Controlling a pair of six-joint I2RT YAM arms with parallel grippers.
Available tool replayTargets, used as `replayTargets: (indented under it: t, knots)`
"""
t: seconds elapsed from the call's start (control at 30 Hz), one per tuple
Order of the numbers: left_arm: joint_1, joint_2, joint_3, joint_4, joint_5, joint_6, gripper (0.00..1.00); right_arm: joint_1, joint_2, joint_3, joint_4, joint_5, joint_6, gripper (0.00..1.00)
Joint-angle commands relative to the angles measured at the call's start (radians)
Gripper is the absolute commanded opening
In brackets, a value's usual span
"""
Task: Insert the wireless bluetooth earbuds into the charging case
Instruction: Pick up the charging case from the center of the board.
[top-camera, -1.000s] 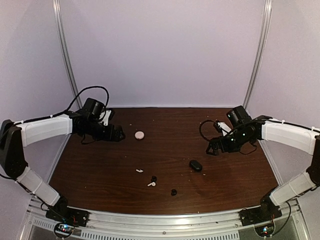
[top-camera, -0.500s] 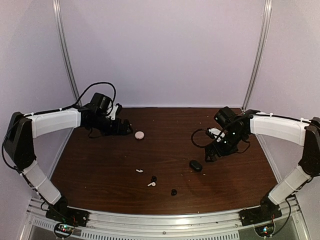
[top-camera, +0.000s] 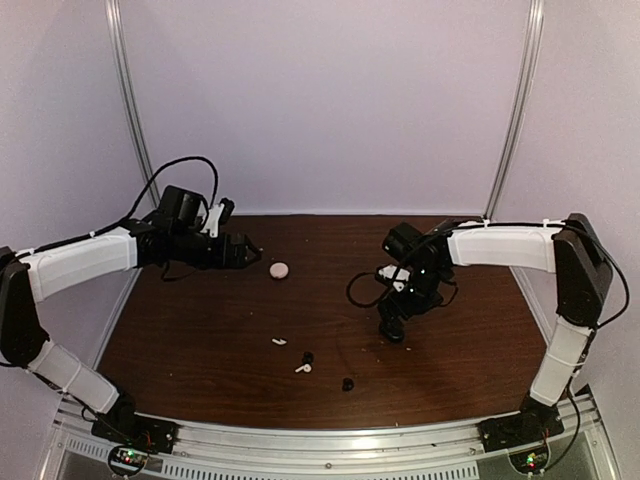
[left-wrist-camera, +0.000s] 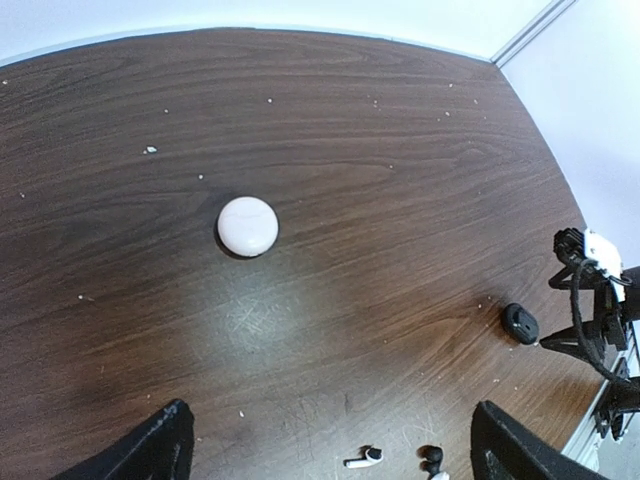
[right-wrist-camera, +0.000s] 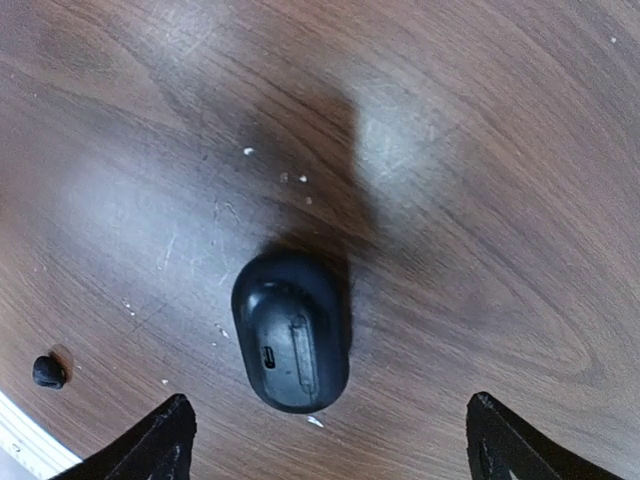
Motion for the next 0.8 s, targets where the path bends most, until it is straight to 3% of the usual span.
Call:
replayTargets:
  t: [0.0,0.5,0.77]
  knots:
    - [-0.003,-0.059,-0.059,0.091,-0.001,-0.021,0.98,0.042,0.048,0.057,-0.015,0.022,-0.004,0.94]
    - [-0.003,-0.147,-0.165,0.156,-0.057,-0.049,0.96,0.106,0.167,0.108,-0.055,0.067,0.007,0.83]
    - [-0.003,-0.204,-0.229,0.229,-0.058,-0.028,0.94,0.108,0.217,0.144,-0.071,0.088,-0.004,0.65]
